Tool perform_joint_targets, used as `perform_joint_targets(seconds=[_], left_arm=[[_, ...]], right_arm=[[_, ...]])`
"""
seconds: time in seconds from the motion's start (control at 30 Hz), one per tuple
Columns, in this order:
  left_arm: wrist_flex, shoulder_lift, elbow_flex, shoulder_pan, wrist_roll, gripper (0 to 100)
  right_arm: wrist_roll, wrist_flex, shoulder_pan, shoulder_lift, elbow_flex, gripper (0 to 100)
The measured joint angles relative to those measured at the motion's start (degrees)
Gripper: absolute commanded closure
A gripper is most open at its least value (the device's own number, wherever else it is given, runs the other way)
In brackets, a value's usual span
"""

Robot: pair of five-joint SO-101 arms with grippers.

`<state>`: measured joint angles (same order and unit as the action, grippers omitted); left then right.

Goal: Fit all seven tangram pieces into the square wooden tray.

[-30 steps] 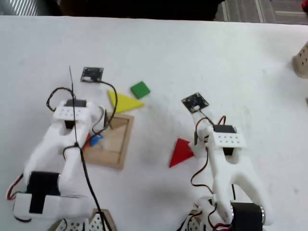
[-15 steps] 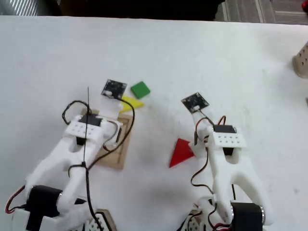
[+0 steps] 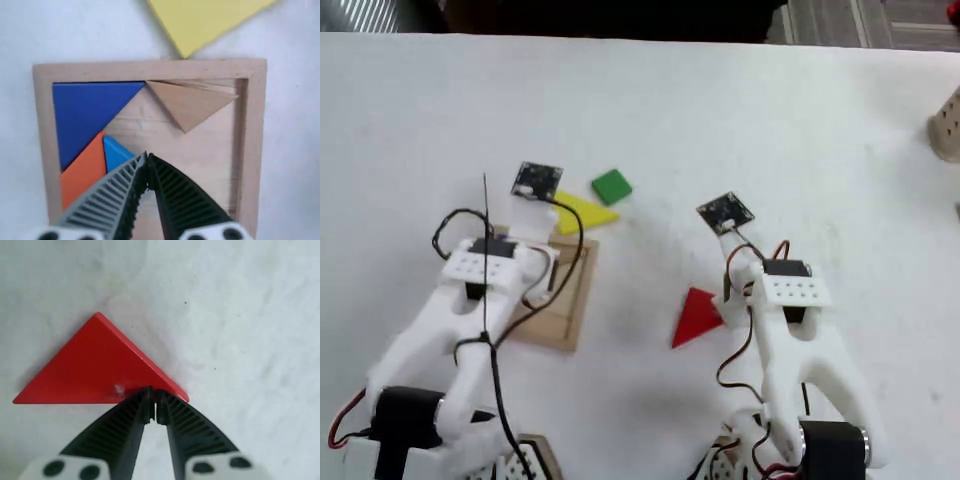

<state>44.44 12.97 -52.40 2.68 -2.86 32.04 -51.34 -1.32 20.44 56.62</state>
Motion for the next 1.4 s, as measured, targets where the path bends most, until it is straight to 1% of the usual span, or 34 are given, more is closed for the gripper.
perform_joint_targets(seconds=[0.13, 0.43, 0.63, 0.7, 0.9, 0.97, 1.1, 1.17, 1.23, 1.3, 1.4], left_arm=[[1.49, 0.0, 0.0, 0.09, 0.0, 97], [1.67, 0.0, 0.0, -0.26, 0.0, 97], [1.67, 0.53, 0.0, -2.9, 0.0, 97], [2.9, 0.53, 1.49, -3.25, 0.0, 97], [8.79, 0.53, 11.08, -6.77, 0.09, 97], [9.76, 0.53, 12.48, -6.77, 0.09, 95], [10.2, 0.53, 14.51, -4.84, 0.44, 85], [10.29, 0.53, 16.7, -3.6, 3.08, 83], [10.81, 0.53, 19.52, -2.99, 7.38, 83], [12.22, 0.44, 23.12, -2.02, 12.31, 83], [15.12, -2.46, 30.24, 1.32, 17.23, 83]], right_arm=[[0.09, 0.0, 0.0, 0.0, 0.0, 98.1], [0.09, 0.0, 0.0, 0.0, 0.0, 98.1], [0.09, 0.0, 0.0, 0.0, 0.0, 98.1], [0.09, 0.0, 0.0, 0.0, 0.0, 98.1], [0.09, 0.0, -0.09, 0.0, 0.0, 98.1], [0.09, 0.0, -0.09, 0.0, 0.0, 98.1], [0.09, 0.0, -0.09, 0.0, 0.0, 98.1], [0.09, 0.0, -0.09, 0.0, 0.0, 98.1], [0.09, 0.0, -0.09, 0.0, 0.0, 98.1], [0.09, 0.0, -0.09, 0.0, 0.0, 98.1], [0.09, 0.0, -0.09, 0.0, 0.0, 98.1]])
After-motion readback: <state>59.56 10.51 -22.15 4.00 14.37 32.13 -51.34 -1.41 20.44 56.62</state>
